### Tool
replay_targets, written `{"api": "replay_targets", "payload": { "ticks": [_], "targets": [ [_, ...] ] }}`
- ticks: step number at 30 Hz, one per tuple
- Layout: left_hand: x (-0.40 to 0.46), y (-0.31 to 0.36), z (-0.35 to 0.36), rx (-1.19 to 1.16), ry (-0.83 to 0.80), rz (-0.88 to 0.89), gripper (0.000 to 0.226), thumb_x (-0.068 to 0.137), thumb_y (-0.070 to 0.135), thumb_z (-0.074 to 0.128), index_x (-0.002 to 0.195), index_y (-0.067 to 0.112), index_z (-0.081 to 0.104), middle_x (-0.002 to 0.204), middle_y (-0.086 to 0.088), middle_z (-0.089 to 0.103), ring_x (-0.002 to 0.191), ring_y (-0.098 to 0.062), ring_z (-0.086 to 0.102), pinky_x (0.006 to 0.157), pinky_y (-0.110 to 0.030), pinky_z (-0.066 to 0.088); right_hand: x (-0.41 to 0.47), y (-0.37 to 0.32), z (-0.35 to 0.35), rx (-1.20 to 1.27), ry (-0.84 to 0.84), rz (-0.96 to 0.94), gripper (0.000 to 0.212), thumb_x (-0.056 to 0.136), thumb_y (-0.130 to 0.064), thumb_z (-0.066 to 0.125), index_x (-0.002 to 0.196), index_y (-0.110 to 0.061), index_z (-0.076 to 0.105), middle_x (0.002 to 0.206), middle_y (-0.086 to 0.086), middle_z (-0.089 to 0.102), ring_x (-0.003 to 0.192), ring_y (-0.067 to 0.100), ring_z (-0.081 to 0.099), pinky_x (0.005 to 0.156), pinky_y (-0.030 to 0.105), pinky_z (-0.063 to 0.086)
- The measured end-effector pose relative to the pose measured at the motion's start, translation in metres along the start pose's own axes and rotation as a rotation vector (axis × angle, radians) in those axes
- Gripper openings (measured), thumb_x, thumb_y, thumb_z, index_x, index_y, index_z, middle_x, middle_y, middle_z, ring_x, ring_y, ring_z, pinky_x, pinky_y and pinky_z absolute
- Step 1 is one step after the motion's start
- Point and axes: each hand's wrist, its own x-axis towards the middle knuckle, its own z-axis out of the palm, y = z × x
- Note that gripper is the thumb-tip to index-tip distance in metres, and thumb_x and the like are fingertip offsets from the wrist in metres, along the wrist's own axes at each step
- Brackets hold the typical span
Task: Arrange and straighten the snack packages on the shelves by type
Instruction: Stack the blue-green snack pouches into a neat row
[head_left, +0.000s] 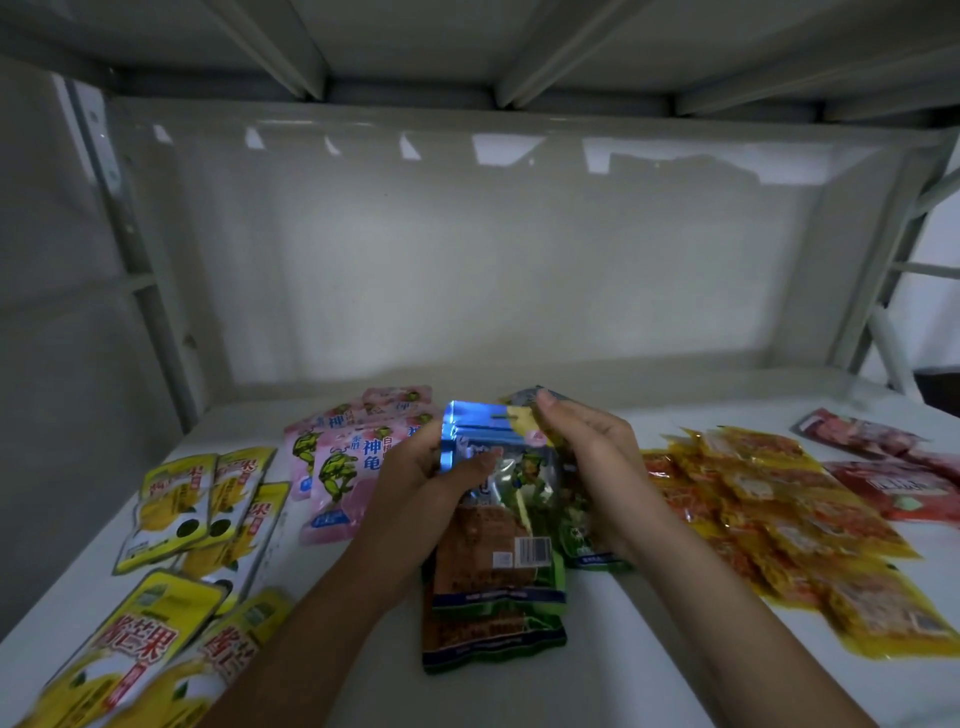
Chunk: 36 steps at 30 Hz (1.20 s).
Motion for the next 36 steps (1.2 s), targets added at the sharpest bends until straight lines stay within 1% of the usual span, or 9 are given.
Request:
{"api": "replay_targets", "payload": {
  "ticks": [3, 7, 9, 11, 14, 21, 27, 30, 36],
  "targets": [
    [0.007, -0.005, -0.007, 0.040, 0.078, -0.110, 0.030, 0.090, 0.007, 0.075, 0.114, 0.025, 0.069, 0.107, 0.003, 0.075, 0.102, -0.021, 0.072, 0.086, -0.037, 0.056, 0.005, -0.002, -0.012, -0.121, 0.154, -0.017, 0.020, 0.103, -0.019, 0.063, 0.093, -0.011, 0.078, 0.074, 0.000, 0.076, 0.063, 0.015, 0.064, 0.057, 0.023, 0.052],
    [0.015, -0.015, -0.012, 0.164, 0.206, -0.199, 0.034, 0.095, 0.021, 0.073, 0.126, 0.019, 0.060, 0.122, 0.001, 0.061, 0.108, -0.019, 0.061, 0.080, -0.032, 0.044, 0.017, 0.016, -0.036, -0.720, 0.301, -0.134, 0.024, 0.098, -0.024, 0.063, 0.077, -0.027, 0.073, 0.076, -0.008, 0.075, 0.081, 0.016, 0.070, 0.076, 0.036, 0.058],
    [0.015, -0.020, -0.014, 0.337, 0.217, -0.141, 0.040, 0.096, 0.024, 0.074, 0.129, 0.016, 0.054, 0.108, -0.006, 0.065, 0.098, -0.024, 0.065, 0.077, -0.036, 0.046, 0.016, 0.019, -0.038, -0.998, 0.276, -0.073, 0.026, 0.097, -0.034, 0.061, 0.072, -0.031, 0.067, 0.081, -0.009, 0.073, 0.088, 0.023, 0.070, 0.081, 0.040, 0.056],
    [0.013, -0.023, -0.016, 0.500, 0.229, -0.033, 0.032, 0.095, 0.021, 0.074, 0.120, 0.015, 0.056, 0.085, -0.004, 0.063, 0.077, -0.021, 0.066, 0.077, -0.041, 0.054, 0.013, 0.014, -0.038, -1.167, 0.206, 0.020, 0.022, 0.097, -0.044, 0.061, 0.082, -0.033, 0.071, 0.092, -0.008, 0.073, 0.102, 0.026, 0.067, 0.091, 0.040, 0.049],
    [0.011, -0.027, -0.019, 0.703, 0.217, 0.063, 0.046, 0.092, 0.028, 0.075, 0.131, 0.013, 0.056, 0.105, -0.005, 0.061, 0.093, -0.023, 0.064, 0.087, -0.046, 0.057, 0.010, 0.011, -0.037, -1.322, 0.098, 0.101, 0.033, 0.096, -0.056, 0.059, 0.118, -0.035, 0.074, 0.127, -0.003, 0.064, 0.127, 0.027, 0.051, 0.102, 0.045, 0.035],
    [0.000, -0.023, -0.002, 0.769, -0.116, 0.338, 0.038, 0.100, 0.037, 0.066, 0.137, 0.027, 0.060, 0.129, 0.013, 0.058, 0.114, 0.003, 0.047, 0.099, -0.025, 0.045, 0.011, 0.019, -0.041, -1.412, -0.147, 0.151, 0.056, 0.107, -0.057, 0.031, 0.159, -0.037, 0.034, 0.168, -0.006, 0.031, 0.152, 0.025, 0.021, 0.118, 0.054, 0.014],
    [-0.003, -0.026, -0.006, 0.705, -0.415, 0.146, 0.050, 0.096, 0.046, 0.065, 0.144, 0.044, 0.050, 0.150, 0.026, 0.043, 0.144, 0.006, 0.034, 0.118, -0.032, 0.038, 0.015, 0.026, -0.043, -1.396, -0.116, 0.107, 0.045, 0.109, -0.053, 0.029, 0.145, -0.035, 0.049, 0.149, -0.003, 0.047, 0.140, 0.026, 0.032, 0.115, 0.058, 0.015],
    [0.002, -0.020, -0.008, 0.699, -0.466, 0.130, 0.045, 0.098, 0.035, 0.070, 0.140, 0.041, 0.054, 0.137, 0.033, 0.046, 0.125, 0.024, 0.038, 0.104, -0.010, 0.038, 0.016, 0.028, -0.045, -1.391, -0.098, 0.103, 0.049, 0.106, -0.059, 0.035, 0.146, -0.034, 0.048, 0.145, 0.000, 0.045, 0.140, 0.027, 0.032, 0.117, 0.057, 0.015],
    [0.027, -0.018, 0.022, 0.818, -0.310, 0.103, 0.026, 0.099, 0.047, 0.063, 0.105, 0.022, 0.070, 0.105, 0.006, 0.059, 0.095, -0.007, 0.059, 0.085, -0.033, 0.053, 0.018, 0.026, -0.046, -1.265, 0.053, 0.049, 0.034, 0.100, -0.054, 0.055, 0.124, -0.030, 0.057, 0.127, 0.000, 0.044, 0.130, 0.026, 0.038, 0.109, 0.048, 0.026]
  ]
}}
